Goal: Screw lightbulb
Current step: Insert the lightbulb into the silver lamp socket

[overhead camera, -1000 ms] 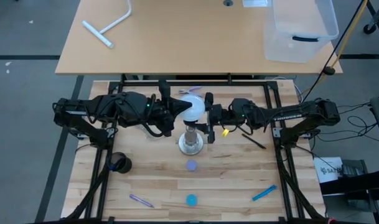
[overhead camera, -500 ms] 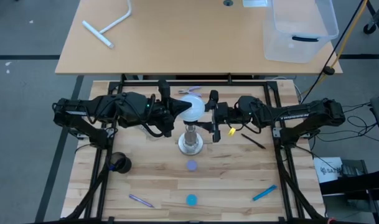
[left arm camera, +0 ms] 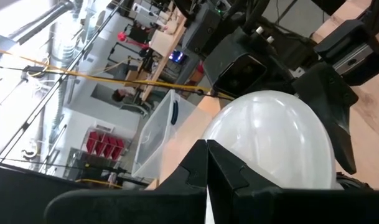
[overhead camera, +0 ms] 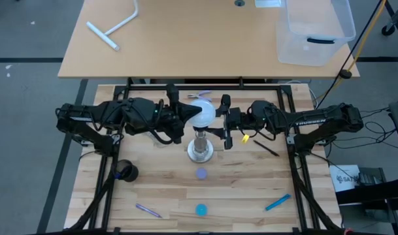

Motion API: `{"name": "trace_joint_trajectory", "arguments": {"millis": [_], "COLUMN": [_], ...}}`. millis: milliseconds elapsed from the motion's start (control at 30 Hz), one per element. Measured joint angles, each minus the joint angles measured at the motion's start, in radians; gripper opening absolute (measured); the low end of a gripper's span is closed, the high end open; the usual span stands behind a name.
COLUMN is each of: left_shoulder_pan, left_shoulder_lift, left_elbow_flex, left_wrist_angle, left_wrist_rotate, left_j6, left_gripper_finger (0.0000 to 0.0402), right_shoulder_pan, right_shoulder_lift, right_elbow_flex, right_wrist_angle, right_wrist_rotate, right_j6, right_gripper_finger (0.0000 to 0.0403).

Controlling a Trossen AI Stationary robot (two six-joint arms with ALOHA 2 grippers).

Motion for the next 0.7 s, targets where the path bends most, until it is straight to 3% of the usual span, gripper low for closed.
{"name": "trace_joint_trajectory", "arguments": {"millis": [700], "left_shoulder_pan": [0.001], "left_shoulder_lift": [0.000], "left_elbow_flex": [0.000], "left_wrist_angle": [-0.003], "left_wrist_rotate": [-0.028], "left_j6": [0.002], "left_gripper_finger": [0.0000], "right_shoulder_pan": [0.022], "right_shoulder_lift": [-0.052], "right_elbow_flex": [0.004], "right_wrist_angle": [-0.061], "right_wrist_rotate": [-0.013], "right_j6": [-0.011], "right_gripper_finger": [0.0210]}}
